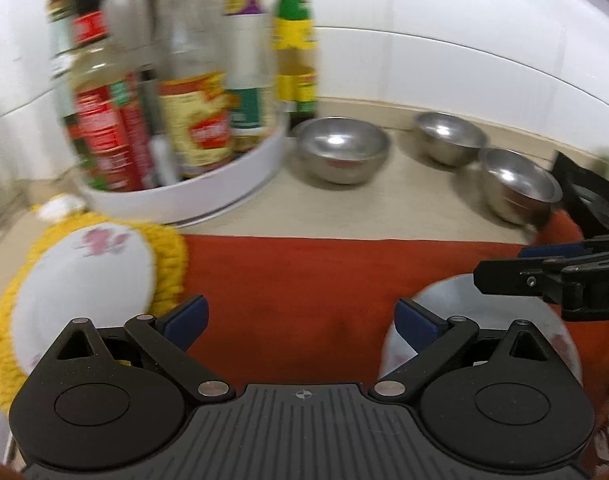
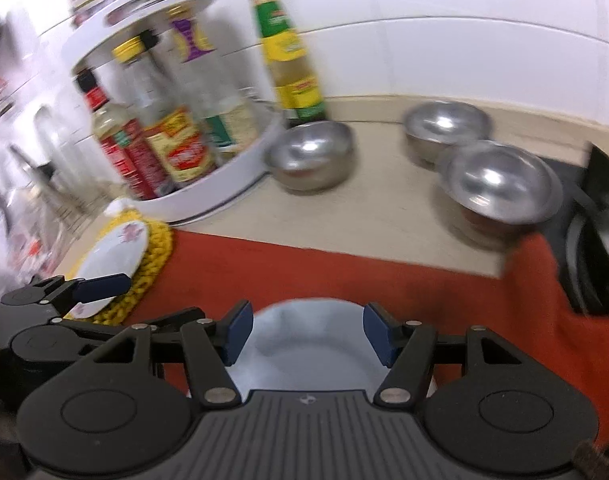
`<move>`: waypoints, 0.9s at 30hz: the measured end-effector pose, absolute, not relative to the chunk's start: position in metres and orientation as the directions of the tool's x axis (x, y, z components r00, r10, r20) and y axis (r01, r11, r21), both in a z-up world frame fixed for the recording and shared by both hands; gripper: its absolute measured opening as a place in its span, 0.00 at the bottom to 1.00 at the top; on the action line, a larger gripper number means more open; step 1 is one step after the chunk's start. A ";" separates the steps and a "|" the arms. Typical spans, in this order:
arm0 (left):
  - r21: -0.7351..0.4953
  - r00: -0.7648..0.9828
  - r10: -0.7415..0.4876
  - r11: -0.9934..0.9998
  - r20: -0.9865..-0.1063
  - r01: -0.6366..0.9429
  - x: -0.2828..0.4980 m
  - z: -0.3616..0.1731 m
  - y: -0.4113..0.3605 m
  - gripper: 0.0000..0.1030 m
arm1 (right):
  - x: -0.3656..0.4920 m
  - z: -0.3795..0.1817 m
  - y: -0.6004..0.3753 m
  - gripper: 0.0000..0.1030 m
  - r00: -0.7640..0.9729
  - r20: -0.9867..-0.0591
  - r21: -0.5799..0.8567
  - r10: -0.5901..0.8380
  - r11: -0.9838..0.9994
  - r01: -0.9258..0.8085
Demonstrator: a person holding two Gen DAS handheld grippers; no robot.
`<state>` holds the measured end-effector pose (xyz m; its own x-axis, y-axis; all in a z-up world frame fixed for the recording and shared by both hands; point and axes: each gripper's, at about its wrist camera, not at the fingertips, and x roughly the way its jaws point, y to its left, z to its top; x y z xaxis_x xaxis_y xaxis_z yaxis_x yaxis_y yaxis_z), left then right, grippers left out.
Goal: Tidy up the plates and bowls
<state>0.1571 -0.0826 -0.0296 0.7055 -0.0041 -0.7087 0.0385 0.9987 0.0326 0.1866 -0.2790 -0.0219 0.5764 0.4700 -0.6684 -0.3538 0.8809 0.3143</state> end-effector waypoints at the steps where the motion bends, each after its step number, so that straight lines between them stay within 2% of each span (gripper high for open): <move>1: 0.036 0.706 0.014 0.999 -0.709 0.017 0.157 -0.029 -0.078 0.98 | 0.190 -0.020 -0.272 0.55 0.568 -0.664 0.313 0.487 0.870 -0.381; 11: 0.050 0.686 0.124 0.991 -0.717 -0.127 0.150 -0.025 -0.021 0.98 | 0.209 -0.015 -0.203 0.55 0.480 -0.653 0.311 0.586 0.785 -0.535; 27: 0.071 0.658 0.209 0.971 -0.723 -0.230 0.165 -0.023 0.074 0.99 | 0.233 -0.010 -0.110 0.56 0.439 -0.653 0.305 0.617 0.745 -0.593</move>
